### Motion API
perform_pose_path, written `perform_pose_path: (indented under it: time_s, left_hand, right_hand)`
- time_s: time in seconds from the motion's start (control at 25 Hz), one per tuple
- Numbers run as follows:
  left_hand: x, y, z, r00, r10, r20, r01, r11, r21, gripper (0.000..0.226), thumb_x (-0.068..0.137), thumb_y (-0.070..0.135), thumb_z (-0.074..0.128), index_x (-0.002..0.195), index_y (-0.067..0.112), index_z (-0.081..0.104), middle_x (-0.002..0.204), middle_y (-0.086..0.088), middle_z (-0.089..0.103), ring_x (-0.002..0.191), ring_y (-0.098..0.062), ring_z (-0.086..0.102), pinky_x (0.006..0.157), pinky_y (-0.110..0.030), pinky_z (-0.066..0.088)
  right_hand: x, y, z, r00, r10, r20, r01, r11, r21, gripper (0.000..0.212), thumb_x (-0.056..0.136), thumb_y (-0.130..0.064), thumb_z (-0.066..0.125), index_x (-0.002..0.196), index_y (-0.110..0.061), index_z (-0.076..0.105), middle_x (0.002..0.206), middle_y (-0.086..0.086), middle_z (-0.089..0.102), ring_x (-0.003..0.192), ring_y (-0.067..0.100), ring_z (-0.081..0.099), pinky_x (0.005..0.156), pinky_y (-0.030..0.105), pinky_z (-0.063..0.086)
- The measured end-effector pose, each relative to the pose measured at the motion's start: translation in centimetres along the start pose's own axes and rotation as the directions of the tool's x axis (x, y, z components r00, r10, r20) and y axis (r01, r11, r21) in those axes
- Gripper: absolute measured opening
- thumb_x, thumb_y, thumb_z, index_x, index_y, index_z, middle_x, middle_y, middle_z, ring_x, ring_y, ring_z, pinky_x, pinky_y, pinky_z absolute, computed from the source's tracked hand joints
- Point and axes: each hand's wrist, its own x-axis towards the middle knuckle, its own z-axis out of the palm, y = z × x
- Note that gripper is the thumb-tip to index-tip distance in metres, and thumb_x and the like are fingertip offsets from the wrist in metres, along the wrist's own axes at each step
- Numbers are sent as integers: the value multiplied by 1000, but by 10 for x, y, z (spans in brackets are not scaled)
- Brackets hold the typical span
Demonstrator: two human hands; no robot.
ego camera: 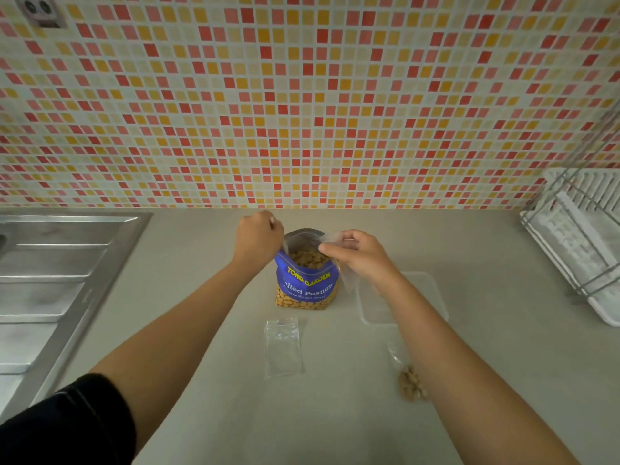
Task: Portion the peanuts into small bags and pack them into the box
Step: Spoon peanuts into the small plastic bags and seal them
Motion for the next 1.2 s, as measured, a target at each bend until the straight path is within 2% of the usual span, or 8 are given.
perform_pose_path:
  time_s: [0.12, 0.28, 0.36, 0.52, 0.76, 0.96, 1.08, 1.2]
  left_hand:
    - [4, -8, -1, 995, -98, 16, 99, 993, -67, 24, 89, 13, 46, 84, -3, 63, 78, -19, 66, 75, -31, 58, 66, -32, 43]
    - [-5, -11, -7, 966, 106, 235, -34, 955, -295, 13, 92, 16, 51, 87, 10, 62, 75, -11, 69, 60, 0, 65, 75, -30, 54]
    - [-8, -10, -3, 969, 70, 237, 3, 956, -293, 13, 91, 14, 51, 85, 10, 62, 68, -7, 68, 58, -3, 65, 78, -33, 56]
    - [-10, -11, 7, 969, -199, 144, 243, 866, -437, 17, 89, 13, 51, 75, 8, 62, 63, -6, 66, 71, -24, 65, 83, -42, 56]
    - [-10, -15, 9, 935, -289, 205, 354, 724, -592, 24, 89, 9, 53, 67, 14, 63, 41, 5, 61, 56, -16, 58, 69, -29, 56]
    - [-7, -17, 12, 894, -390, 222, 432, 612, -663, 16, 91, 11, 50, 84, 5, 62, 61, -8, 56, 56, -13, 52, 50, -16, 47]
    - [1, -24, 10, 882, -412, 229, 447, 575, -685, 16, 90, 13, 50, 93, 2, 62, 64, -8, 56, 58, -14, 50, 54, -20, 44]
    - [6, -31, 6, 889, -401, 221, 432, 576, -694, 15, 91, 13, 50, 92, 3, 61, 66, -6, 55, 61, -14, 51, 58, -22, 44]
  right_hand:
    - [1, 5, 0, 1000, 9, 8, -10, 999, 43, 52, 59, -44, 82, 101, -22, 60, 103, -4, 70, 95, 11, 66, 88, 34, 53]
    - [2, 5, 1, 1000, 17, 26, -18, 999, 44, 59, 57, -49, 81, 104, -21, 60, 104, -5, 69, 98, 13, 65, 84, 32, 53]
    - [1, 4, 0, 999, 16, 28, -17, 999, 45, 59, 59, -49, 80, 106, -20, 60, 105, -5, 69, 99, 13, 64, 80, 30, 52]
    - [-1, 5, 1, 999, 12, 35, -14, 998, 63, 55, 62, -46, 79, 107, -20, 60, 104, -5, 70, 98, 13, 65, 77, 28, 50]
    - [-5, 7, 2, 1000, 12, 15, -14, 993, 116, 49, 67, -39, 79, 106, -19, 58, 103, -6, 69, 92, 10, 66, 66, 22, 46]
    - [-7, 10, 1, 999, -11, -37, 15, 991, 136, 54, 65, -43, 79, 109, -19, 59, 107, -4, 68, 97, 14, 65, 69, 23, 48]
    - [-12, 6, -6, 984, -84, -156, 89, 996, 26, 50, 66, -41, 79, 108, -23, 58, 108, -8, 62, 94, 12, 62, 70, 22, 48]
    - [-16, 4, -10, 967, -187, -171, 164, 977, -139, 52, 67, -35, 80, 112, -22, 58, 108, -8, 59, 93, 12, 57, 68, 16, 43]
